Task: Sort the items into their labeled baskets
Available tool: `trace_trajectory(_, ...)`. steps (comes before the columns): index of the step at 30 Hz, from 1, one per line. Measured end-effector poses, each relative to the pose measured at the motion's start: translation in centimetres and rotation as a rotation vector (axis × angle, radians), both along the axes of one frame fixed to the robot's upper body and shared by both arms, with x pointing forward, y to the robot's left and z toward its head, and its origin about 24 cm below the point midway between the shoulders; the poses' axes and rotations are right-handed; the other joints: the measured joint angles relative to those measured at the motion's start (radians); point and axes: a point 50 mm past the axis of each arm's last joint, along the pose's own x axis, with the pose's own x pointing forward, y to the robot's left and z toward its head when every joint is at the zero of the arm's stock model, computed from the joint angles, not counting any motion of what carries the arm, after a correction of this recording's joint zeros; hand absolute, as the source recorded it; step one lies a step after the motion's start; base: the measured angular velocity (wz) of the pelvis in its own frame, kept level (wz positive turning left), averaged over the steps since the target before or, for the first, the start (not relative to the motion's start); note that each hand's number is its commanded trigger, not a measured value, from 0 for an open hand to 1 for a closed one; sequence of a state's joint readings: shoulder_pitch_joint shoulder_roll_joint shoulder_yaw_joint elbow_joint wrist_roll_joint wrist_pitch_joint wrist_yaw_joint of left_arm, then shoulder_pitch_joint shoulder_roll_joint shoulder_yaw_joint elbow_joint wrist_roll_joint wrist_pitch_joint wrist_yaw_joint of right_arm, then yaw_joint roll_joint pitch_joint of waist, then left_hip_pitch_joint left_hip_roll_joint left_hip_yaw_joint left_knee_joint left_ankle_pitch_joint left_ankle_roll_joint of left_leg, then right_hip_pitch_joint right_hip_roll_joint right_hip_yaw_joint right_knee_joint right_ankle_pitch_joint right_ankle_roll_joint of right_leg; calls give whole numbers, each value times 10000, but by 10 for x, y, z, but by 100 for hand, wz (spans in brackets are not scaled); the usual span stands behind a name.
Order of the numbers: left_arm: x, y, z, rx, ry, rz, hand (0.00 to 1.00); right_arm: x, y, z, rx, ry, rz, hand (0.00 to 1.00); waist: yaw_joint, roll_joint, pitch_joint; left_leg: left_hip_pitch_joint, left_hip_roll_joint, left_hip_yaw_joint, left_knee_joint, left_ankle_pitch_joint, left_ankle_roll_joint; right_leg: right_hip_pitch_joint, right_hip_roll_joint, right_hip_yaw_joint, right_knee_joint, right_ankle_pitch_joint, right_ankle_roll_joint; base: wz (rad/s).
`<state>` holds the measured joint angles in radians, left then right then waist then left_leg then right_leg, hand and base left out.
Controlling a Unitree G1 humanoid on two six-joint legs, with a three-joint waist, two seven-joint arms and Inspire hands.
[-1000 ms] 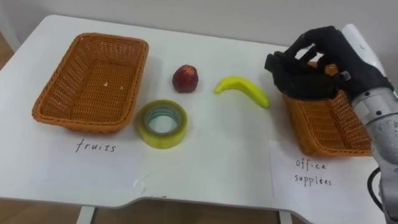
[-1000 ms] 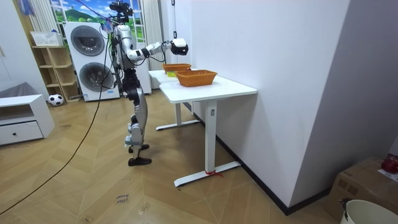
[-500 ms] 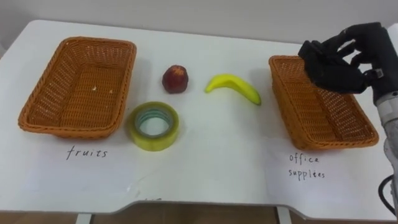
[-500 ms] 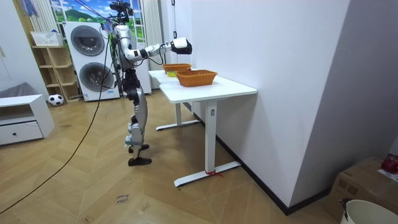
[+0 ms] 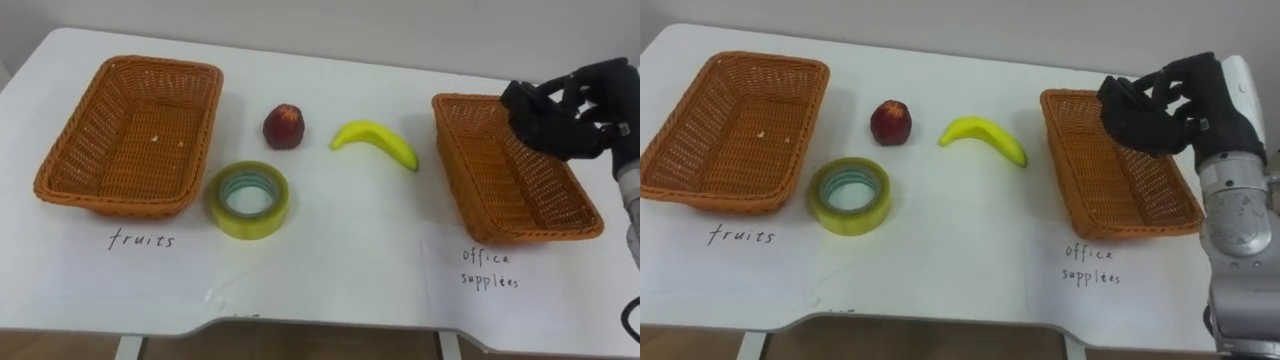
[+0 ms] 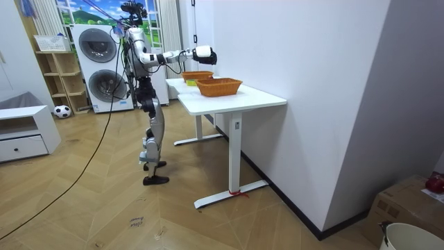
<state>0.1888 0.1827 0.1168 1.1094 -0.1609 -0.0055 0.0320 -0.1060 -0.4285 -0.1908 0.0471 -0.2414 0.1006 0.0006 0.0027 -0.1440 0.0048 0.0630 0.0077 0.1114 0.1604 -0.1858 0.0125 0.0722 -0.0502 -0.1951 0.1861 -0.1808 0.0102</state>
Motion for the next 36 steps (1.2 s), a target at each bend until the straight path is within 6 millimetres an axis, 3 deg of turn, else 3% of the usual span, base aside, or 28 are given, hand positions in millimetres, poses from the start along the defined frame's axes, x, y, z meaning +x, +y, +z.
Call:
trace_trajectory(9,2,-1,0,-33,-28,-37,0,-7,-8,-24,27,921,-432,100,42,90,36,-43,10,-4,-11,-3,-3,-67,10,8,-11,0,0,0)
trace_trajectory(18,-2,-3,-1,-134,94,23,0,-9,-14,-36,-144,1489,-680,100,51,237,-38,2,4,-21,-4,0,-1,-5,2,6,-8,0,0,0)
trace_trajectory(29,-5,-3,-1,-64,251,92,0,-9,-13,-39,-69,1799,-455,100,60,202,-50,0,-3,-72,0,1,0,2,4,9,3,0,0,0)
trace_trajectory(36,-5,0,0,25,249,80,0,-10,-13,-47,7,2238,-372,100,60,116,10,-6,-5,-71,-6,0,-1,-4,8,22,-8,0,0,0)
